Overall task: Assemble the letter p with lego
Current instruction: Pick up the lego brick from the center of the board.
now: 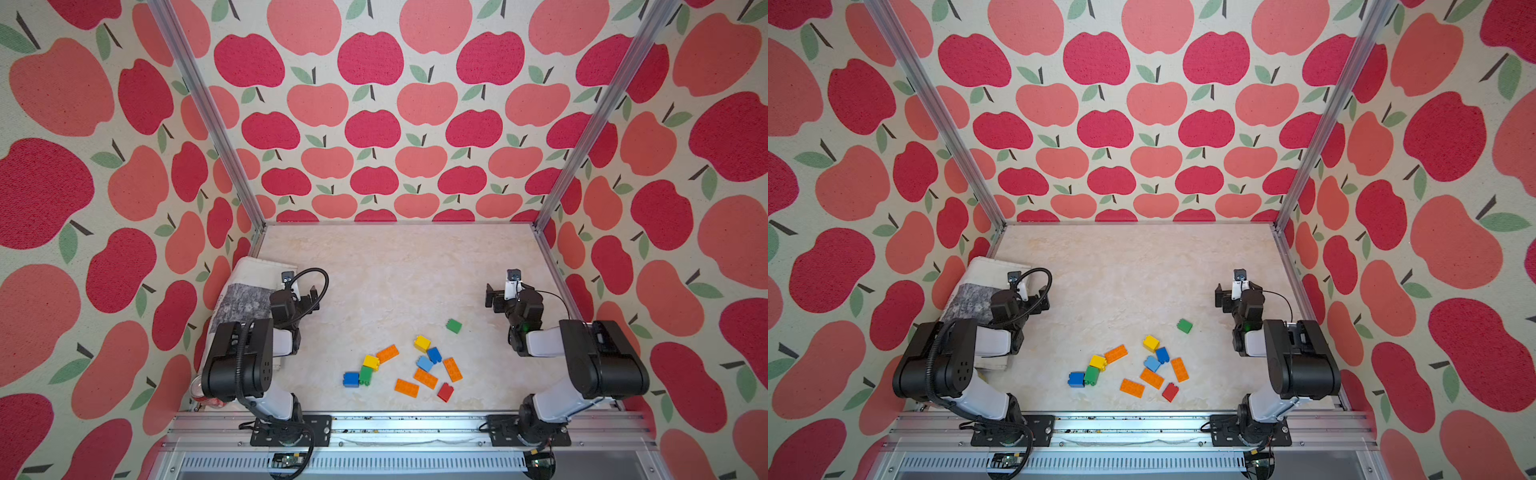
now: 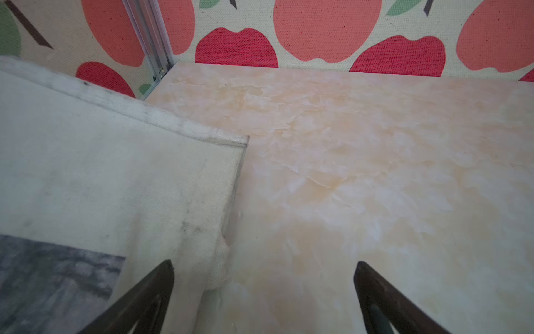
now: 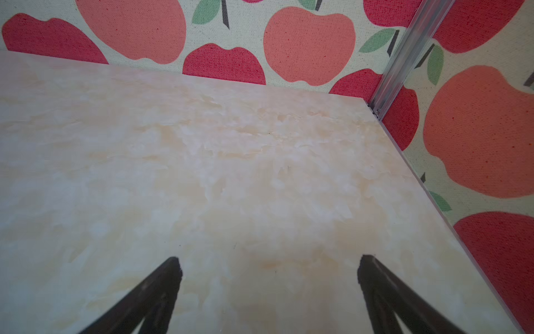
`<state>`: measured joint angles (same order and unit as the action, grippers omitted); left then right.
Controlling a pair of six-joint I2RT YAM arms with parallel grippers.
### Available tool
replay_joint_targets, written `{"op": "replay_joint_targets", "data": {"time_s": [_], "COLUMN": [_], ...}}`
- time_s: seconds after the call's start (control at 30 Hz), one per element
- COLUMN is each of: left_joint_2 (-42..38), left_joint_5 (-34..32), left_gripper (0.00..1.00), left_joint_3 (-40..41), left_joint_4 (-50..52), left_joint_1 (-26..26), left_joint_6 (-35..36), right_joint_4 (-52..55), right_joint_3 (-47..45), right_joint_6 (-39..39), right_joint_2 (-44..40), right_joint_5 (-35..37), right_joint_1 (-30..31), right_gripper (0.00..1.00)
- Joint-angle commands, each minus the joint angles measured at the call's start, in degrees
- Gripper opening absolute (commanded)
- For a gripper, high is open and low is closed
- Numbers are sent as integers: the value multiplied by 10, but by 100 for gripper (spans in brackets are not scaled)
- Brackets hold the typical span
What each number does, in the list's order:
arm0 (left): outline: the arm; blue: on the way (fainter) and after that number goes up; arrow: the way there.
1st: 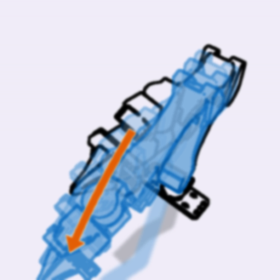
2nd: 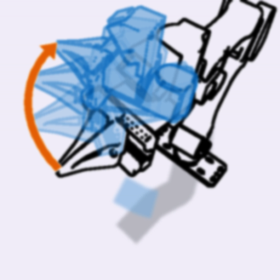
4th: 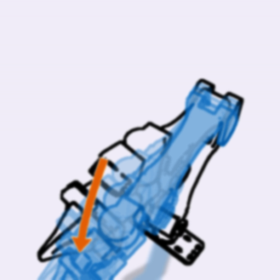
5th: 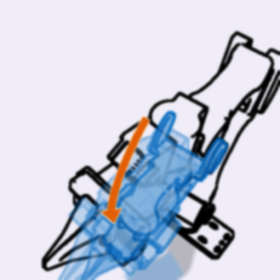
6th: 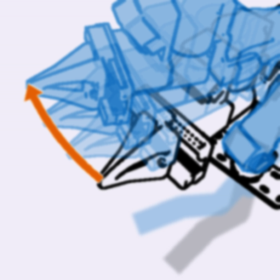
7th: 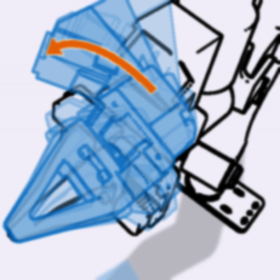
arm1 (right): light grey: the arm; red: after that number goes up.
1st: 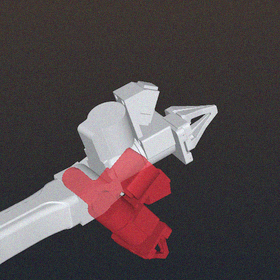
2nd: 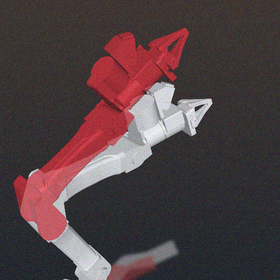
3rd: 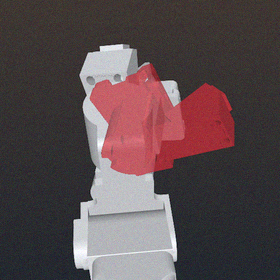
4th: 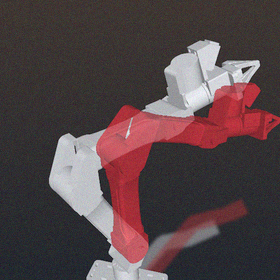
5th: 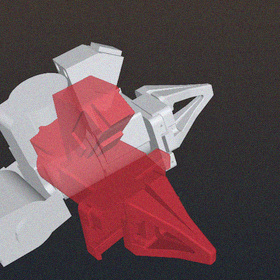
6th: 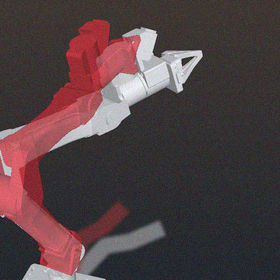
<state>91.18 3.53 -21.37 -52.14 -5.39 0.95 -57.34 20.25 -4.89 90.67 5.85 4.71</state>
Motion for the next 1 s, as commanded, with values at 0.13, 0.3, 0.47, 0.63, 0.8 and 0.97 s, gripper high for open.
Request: {"op": "replay_joint_targets", "data": {"time_s": [0.13,0.3,0.47,0.63,0.8,0.97], "left_joint_2": [9,9,8,9,-2,-128], "left_joint_5": [9,9,9,9,23,8], "left_gripper": [99,99,99,99,99,99], "left_joint_3": [-10,-10,-10,-11,24,52], "left_joint_4": [-13,-13,-13,-12,-72,-12], "left_joint_1": [-4,-4,-4,-4,9,38], "left_joint_6": [-3,-3,-3,-3,19,45], "right_joint_4": [7,7,7,9,-22,-48], "right_joint_3": [7,7,7,8,-11,-39], "right_joint_6": [7,7,7,8,-10,-24], "right_joint_2": [1,2,2,2,-1,-34], "right_joint_5": [-8,-8,-8,-8,-34,-37], "right_joint_1": [-2,-2,-2,-2,3,14], "right_gripper": [99,99,99,99,99,99]}}
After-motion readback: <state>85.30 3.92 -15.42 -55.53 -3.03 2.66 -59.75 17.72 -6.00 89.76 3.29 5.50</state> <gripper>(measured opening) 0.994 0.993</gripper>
